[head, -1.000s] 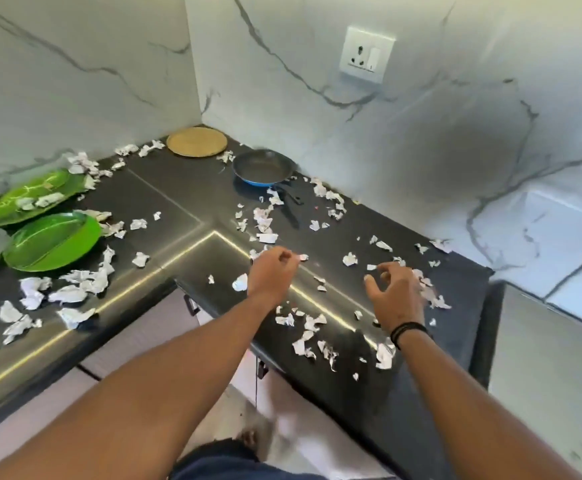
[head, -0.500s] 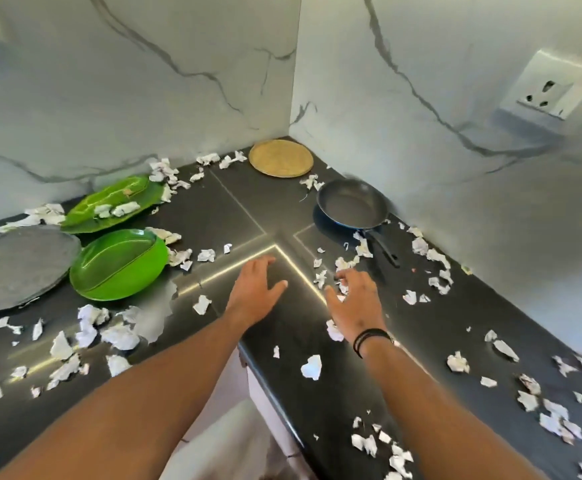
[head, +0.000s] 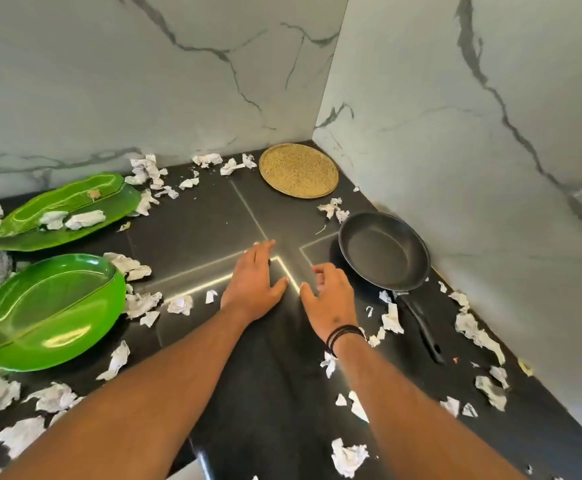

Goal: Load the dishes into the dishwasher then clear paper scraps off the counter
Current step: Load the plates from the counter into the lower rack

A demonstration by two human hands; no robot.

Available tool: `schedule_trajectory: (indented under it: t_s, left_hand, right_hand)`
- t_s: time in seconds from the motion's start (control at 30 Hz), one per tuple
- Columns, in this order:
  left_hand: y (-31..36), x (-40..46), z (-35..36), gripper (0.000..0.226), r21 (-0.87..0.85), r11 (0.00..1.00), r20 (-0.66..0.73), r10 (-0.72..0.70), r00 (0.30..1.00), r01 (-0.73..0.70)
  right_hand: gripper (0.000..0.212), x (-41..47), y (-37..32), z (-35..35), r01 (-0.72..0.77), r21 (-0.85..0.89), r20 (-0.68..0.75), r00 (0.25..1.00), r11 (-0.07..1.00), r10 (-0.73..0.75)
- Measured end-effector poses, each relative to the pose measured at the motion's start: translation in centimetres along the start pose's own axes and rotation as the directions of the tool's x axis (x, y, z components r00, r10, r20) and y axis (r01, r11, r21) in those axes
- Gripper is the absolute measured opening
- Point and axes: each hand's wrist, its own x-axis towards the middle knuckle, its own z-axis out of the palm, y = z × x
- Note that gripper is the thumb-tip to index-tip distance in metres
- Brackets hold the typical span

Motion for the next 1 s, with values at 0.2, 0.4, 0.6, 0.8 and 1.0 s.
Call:
schedule_trajectory:
  t_s: [0.2,0.4,0.6,0.8,1.0]
  left_hand:
    - [-0.9,6.0,1.4,0.090,0.011,0.998,-0.081,-0.058,0.995,0.059]
    - [-0.8,10.6,2.1,0.091,0.106,0.994,-0.149,-0.011,0.989,0.027]
    - [-0.9,13.7,2.3,0.092,0.121,0.992,-0.136,-0.012,0.991,0.029]
    - [-0.4,14.8,1.8,0.094,0.084,0.996,-0.104,-0.020,0.994,0.029]
    - [-0.7,15.7,2.0,0.093,0.039,0.999,-0.114,-0.012,0.993,0.017]
  right_hand:
    - [0.040,10.2,-1.4,2.5,0.061,-0.060,0.033,0.998,0.996,-0.059]
    - [0.037,19.1,-2.9,5.6,0.211,-0.318,0.008,0.975,0.924,-0.220]
    - [0.024,23.9,-3.5,7.0,0.265,-0.557,0.027,0.953,0.787,-0.302]
    - [0.026,24.7,-4.6,5.9,0.412,-0.708,0.218,0.900,0.573,-0.378]
    - [0.024,24.6,-5.8,4.9,0.418,-0.746,0.231,0.892,0.519,-0.388]
